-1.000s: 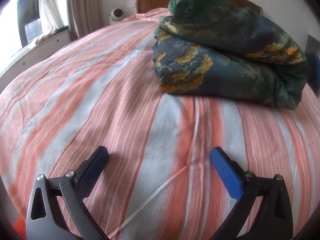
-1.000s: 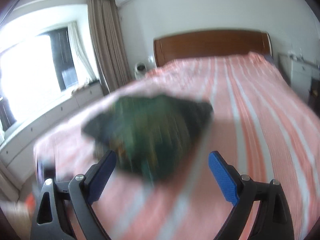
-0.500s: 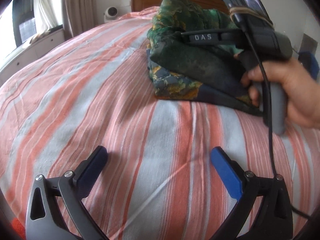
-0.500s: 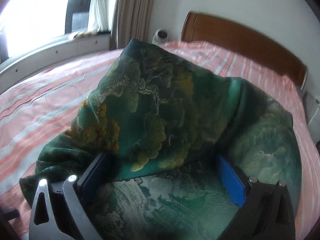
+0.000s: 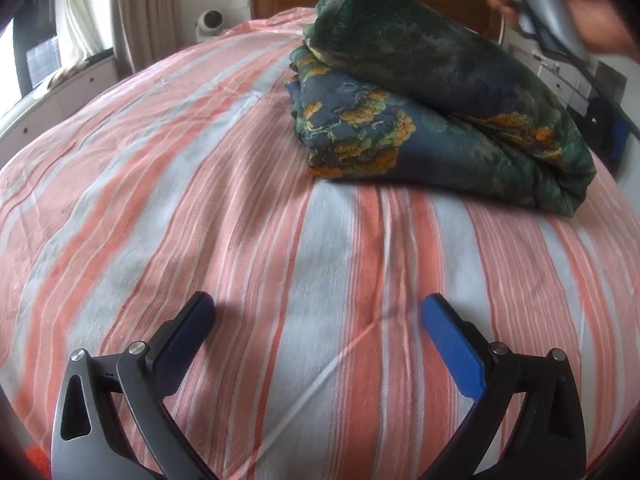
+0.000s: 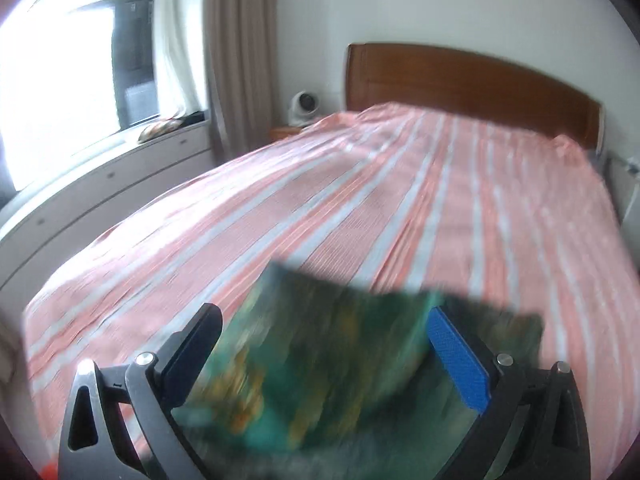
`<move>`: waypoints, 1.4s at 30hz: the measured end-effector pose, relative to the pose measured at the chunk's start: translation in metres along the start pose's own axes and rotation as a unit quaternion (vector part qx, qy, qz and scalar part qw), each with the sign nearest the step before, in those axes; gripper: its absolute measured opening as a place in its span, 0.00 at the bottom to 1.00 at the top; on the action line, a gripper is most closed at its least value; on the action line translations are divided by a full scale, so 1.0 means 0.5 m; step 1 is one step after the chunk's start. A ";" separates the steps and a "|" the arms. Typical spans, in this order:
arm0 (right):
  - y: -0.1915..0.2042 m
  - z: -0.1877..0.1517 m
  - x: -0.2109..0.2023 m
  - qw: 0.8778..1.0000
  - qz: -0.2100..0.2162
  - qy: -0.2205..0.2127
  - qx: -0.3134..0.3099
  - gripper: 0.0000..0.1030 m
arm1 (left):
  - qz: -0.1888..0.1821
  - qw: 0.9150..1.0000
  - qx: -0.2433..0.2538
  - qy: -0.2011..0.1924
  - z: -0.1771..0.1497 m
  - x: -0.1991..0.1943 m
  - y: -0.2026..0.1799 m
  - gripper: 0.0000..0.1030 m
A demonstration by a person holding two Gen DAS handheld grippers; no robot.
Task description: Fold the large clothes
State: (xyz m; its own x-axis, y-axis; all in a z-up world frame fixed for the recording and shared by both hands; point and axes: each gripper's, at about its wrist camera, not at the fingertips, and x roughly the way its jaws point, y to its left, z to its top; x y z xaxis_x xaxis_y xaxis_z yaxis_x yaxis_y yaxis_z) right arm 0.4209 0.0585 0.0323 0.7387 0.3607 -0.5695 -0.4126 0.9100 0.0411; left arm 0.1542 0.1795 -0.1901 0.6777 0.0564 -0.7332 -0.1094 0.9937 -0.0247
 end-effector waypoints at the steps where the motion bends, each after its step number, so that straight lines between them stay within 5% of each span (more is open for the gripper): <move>1: 0.000 0.019 0.042 1.000 -0.015 0.011 0.006 0.99 | 0.000 1.000 0.001 0.001 0.001 0.000 0.001 1.00; 5: -0.001 -0.017 0.214 0.993 -0.016 0.111 0.045 0.99 | -0.002 1.000 0.008 0.003 0.001 0.001 0.001 1.00; 7: 0.025 -0.073 0.281 0.989 -0.025 0.147 0.017 0.99 | -0.003 1.000 0.011 0.004 0.002 0.002 0.000 1.00; 12: 0.024 -0.109 0.314 0.990 -0.035 0.136 0.001 0.99 | 0.000 1.000 0.022 0.003 0.006 0.010 -0.007 1.00; 19: 0.005 -0.056 0.251 0.990 0.008 0.141 0.028 0.99 | 0.003 1.000 0.020 0.004 0.006 0.009 -0.007 1.00; 23: 0.003 -0.006 0.118 0.994 0.051 0.096 0.031 0.99 | 0.000 1.000 0.019 0.004 0.004 0.006 -0.004 1.00; 28: 0.042 -0.101 -0.005 0.993 0.039 0.098 -0.053 0.99 | 0.000 1.000 0.018 0.005 0.003 0.005 -0.003 1.00; 32: 0.087 -0.209 0.029 0.985 0.013 0.124 -0.122 1.00 | 0.000 1.000 0.017 0.003 0.002 0.004 -0.002 1.00; 36: 0.083 -0.216 0.004 0.992 -0.002 0.089 -0.089 0.99 | 0.005 1.000 0.016 0.000 -0.004 0.001 -0.002 1.00; 42: 0.043 -0.223 -0.154 0.997 0.015 0.043 -0.055 0.99 | 0.006 1.000 0.017 -0.002 -0.005 0.001 -0.002 1.00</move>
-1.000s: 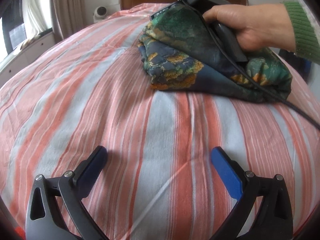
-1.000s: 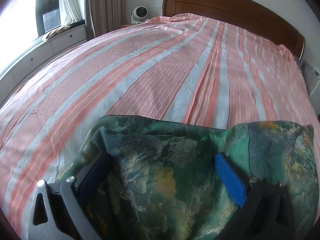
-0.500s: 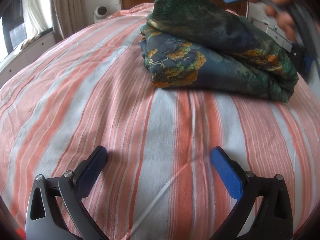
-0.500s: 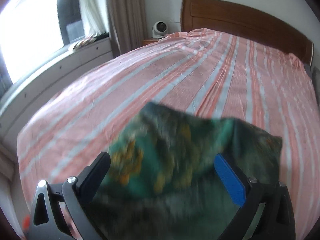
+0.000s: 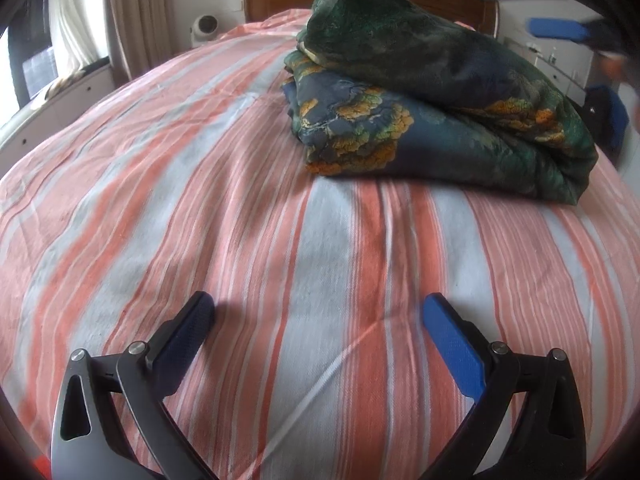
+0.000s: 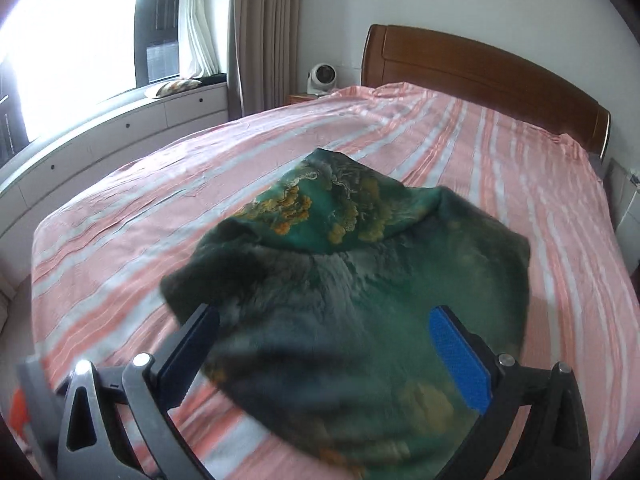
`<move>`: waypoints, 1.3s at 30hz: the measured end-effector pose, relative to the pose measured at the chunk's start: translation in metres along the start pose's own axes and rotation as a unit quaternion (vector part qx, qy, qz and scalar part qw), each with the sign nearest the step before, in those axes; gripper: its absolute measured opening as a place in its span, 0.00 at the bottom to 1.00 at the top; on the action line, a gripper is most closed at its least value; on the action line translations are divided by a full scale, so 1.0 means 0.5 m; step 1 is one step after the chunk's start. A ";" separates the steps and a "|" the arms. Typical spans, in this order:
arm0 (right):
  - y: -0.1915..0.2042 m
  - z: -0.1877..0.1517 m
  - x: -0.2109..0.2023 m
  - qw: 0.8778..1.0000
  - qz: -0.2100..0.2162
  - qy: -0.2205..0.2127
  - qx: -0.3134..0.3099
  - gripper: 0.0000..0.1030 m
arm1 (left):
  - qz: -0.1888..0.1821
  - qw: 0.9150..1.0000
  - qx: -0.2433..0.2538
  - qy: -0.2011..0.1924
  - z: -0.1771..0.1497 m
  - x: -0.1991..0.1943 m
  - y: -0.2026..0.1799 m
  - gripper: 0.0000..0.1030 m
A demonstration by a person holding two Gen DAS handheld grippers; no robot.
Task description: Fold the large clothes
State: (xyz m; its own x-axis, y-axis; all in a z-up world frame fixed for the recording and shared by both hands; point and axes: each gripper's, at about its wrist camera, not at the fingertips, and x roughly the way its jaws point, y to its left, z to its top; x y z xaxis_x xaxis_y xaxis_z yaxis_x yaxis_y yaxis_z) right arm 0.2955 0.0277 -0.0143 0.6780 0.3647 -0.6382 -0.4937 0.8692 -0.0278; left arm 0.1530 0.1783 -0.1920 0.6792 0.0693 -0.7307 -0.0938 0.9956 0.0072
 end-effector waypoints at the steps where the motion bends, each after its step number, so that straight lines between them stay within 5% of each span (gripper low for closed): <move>1: -0.003 -0.015 -0.019 1.000 -0.001 -0.001 -0.002 0.99 | 0.001 1.000 0.000 0.000 0.000 0.000 0.000 1.00; 7: -0.034 -0.155 -0.099 1.000 -0.019 0.018 0.012 0.99 | 0.003 1.000 0.001 -0.001 -0.001 0.002 -0.001 1.00; 13: -0.076 -0.324 -0.169 0.992 -0.022 0.034 0.117 0.99 | -0.017 1.000 -0.008 0.013 0.007 -0.014 0.012 0.99; 15: -0.093 -0.355 -0.181 0.988 -0.022 0.037 0.146 0.99 | -0.072 0.996 -0.041 0.017 0.032 -0.042 0.040 0.98; 17: -0.113 -0.385 -0.201 0.983 -0.028 0.034 0.176 0.99 | -0.174 0.979 -0.104 -0.011 0.098 -0.090 0.092 0.98; 22: -0.152 -0.398 -0.218 0.976 -0.031 0.018 0.214 0.99 | -0.292 0.944 -0.150 -0.042 0.320 -0.109 0.158 0.98; 25: -0.152 -0.383 -0.228 0.977 -0.023 -0.003 0.213 0.99 | -0.281 0.943 -0.173 -0.029 0.413 -0.064 0.183 0.98; 29: -0.139 -0.380 -0.254 0.981 -0.020 -0.028 0.191 0.99 | -0.303 0.938 -0.166 0.022 0.443 -0.008 0.177 0.98; 34: -0.126 -0.405 -0.261 0.984 -0.024 -0.027 0.175 0.99 | -0.283 0.945 -0.158 0.032 0.367 -0.016 0.173 0.98; 39: -0.127 -0.426 -0.255 0.983 -0.024 -0.023 0.183 0.99 | -0.183 0.969 -0.163 0.002 0.253 -0.053 0.181 0.99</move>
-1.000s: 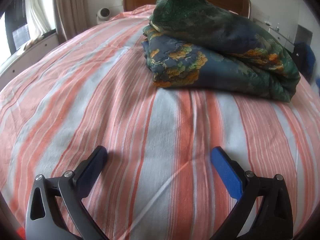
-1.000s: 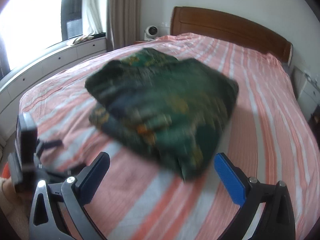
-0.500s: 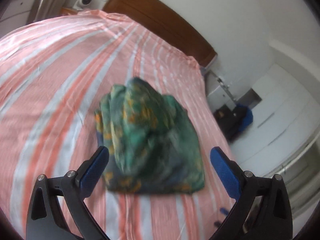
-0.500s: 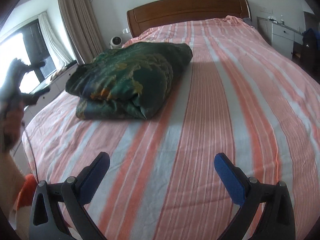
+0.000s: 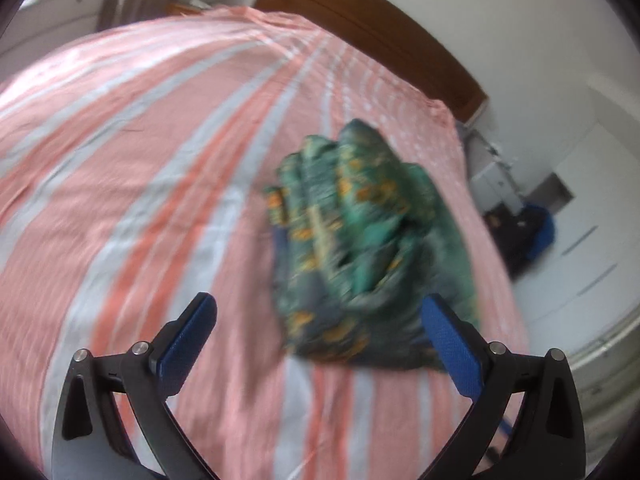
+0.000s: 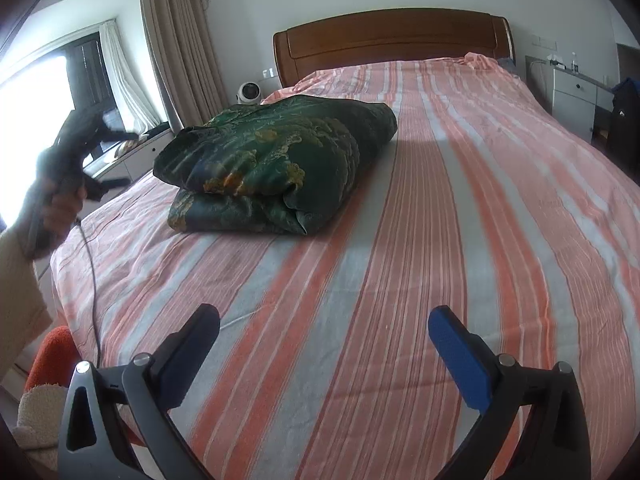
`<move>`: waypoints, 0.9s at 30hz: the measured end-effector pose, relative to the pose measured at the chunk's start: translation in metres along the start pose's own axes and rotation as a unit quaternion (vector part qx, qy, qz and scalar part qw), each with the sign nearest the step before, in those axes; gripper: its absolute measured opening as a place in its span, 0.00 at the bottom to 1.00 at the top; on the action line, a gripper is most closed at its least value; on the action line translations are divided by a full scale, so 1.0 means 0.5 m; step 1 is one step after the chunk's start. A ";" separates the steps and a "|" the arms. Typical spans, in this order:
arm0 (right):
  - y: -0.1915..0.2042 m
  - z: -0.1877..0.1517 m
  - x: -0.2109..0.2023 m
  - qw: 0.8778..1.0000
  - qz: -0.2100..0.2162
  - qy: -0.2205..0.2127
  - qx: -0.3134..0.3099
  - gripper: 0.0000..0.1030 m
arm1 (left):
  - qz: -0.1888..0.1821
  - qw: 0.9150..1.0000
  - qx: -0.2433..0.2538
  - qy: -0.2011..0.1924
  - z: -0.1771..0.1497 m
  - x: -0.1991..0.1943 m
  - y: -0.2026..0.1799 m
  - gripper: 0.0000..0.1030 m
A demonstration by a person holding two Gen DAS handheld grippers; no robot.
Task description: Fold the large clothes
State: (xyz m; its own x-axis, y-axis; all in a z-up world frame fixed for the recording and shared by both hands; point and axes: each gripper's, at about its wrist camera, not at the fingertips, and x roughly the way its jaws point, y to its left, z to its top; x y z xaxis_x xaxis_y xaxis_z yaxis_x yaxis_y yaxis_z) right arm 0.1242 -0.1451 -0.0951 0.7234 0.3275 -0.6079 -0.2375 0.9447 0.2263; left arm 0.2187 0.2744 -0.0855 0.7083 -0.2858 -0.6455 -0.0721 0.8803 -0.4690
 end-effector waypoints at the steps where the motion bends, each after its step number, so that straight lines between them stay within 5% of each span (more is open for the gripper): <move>1: 0.000 -0.004 0.002 1.000 -0.001 0.001 0.000 0.99 | 0.028 0.999 0.016 -0.002 -0.027 -0.002 -0.002 0.99; 5: -0.006 -0.026 0.011 1.000 -0.012 0.010 -0.003 0.99 | 0.091 0.994 0.067 0.014 -0.108 0.016 -0.017 0.99; 10: -0.011 -0.048 0.006 1.000 -0.016 0.012 -0.013 0.99 | 0.136 0.987 0.056 0.058 -0.168 0.073 -0.002 0.99; 15: -0.016 -0.060 -0.010 1.000 -0.018 0.006 -0.024 0.99 | 0.165 0.981 0.061 0.076 -0.182 0.113 0.007 0.99; 20: -0.023 -0.070 -0.018 1.000 -0.012 0.005 -0.026 0.99 | 0.214 0.965 0.118 0.096 -0.197 0.138 -0.016 1.00; 27: -0.022 -0.075 -0.019 1.000 -0.005 0.006 -0.024 0.99 | 0.217 0.964 0.124 0.087 -0.209 0.136 -0.024 1.00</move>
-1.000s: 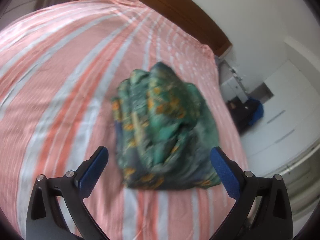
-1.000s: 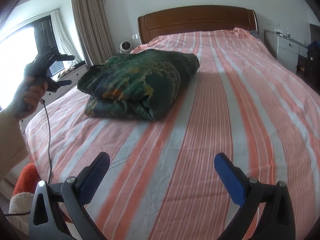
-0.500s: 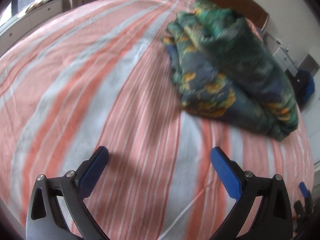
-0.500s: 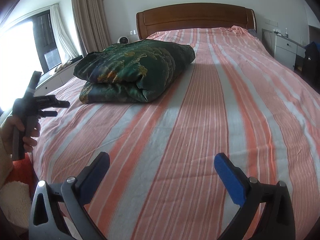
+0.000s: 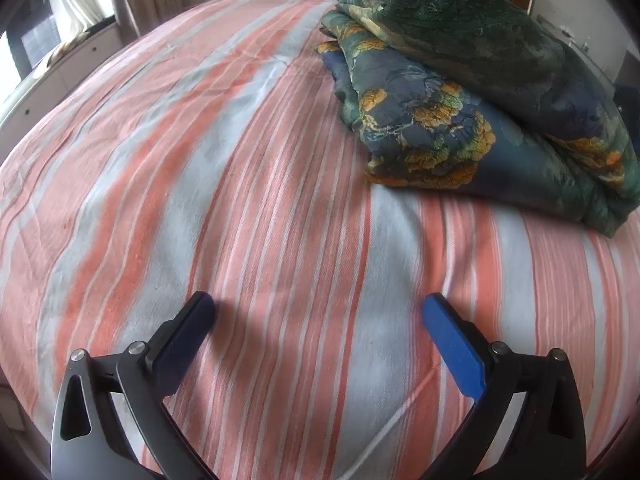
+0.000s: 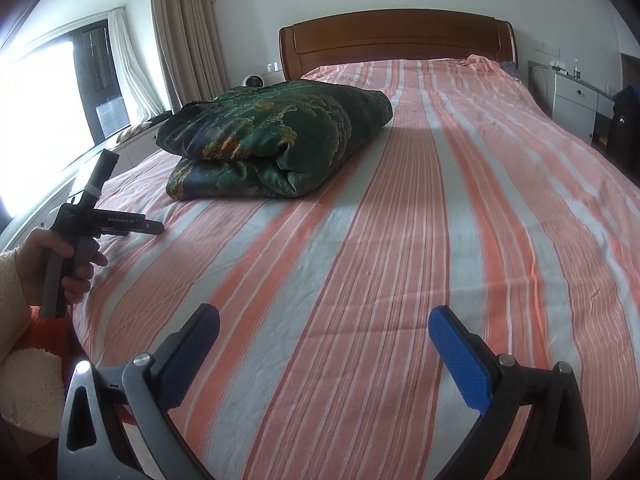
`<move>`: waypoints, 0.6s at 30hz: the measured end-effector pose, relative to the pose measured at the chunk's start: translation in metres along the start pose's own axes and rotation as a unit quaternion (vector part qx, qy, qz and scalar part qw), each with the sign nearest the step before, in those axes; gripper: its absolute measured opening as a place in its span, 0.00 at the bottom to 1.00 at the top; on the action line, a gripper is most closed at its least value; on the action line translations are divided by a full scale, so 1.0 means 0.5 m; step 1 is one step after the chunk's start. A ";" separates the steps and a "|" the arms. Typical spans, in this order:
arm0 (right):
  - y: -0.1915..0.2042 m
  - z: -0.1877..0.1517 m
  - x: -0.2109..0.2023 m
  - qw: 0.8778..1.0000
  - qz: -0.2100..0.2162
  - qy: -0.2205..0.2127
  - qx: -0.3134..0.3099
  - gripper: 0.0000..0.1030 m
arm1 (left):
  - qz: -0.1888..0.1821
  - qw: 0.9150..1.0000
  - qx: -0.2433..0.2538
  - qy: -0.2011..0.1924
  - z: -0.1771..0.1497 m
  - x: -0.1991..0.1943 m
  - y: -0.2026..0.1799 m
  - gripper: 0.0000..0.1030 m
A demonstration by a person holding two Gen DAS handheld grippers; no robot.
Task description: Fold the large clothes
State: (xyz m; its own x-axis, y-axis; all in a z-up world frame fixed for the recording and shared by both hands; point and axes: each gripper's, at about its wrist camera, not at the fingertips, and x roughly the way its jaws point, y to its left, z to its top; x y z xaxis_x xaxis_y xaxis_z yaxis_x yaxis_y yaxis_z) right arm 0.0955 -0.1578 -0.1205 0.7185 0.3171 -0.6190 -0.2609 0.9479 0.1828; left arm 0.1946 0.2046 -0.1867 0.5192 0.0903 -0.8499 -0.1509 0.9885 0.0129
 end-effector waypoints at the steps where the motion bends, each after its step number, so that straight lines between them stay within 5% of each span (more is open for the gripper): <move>1: 0.002 -0.001 0.002 1.000 0.001 0.002 -0.002 0.99 | 0.000 1.000 0.002 -0.001 -0.002 0.000 -0.001 1.00; 18: 0.020 -0.009 0.020 1.000 0.010 0.019 -0.009 0.99 | 0.002 1.000 0.017 0.005 0.001 0.004 -0.008 1.00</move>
State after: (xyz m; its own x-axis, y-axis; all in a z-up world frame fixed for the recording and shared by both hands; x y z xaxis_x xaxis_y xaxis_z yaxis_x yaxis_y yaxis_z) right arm 0.0972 -0.1451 -0.1284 0.6880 0.3350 -0.6438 -0.2876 0.9403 0.1820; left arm 0.1968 0.2009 -0.1883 0.5109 0.0937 -0.8545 -0.1238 0.9917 0.0348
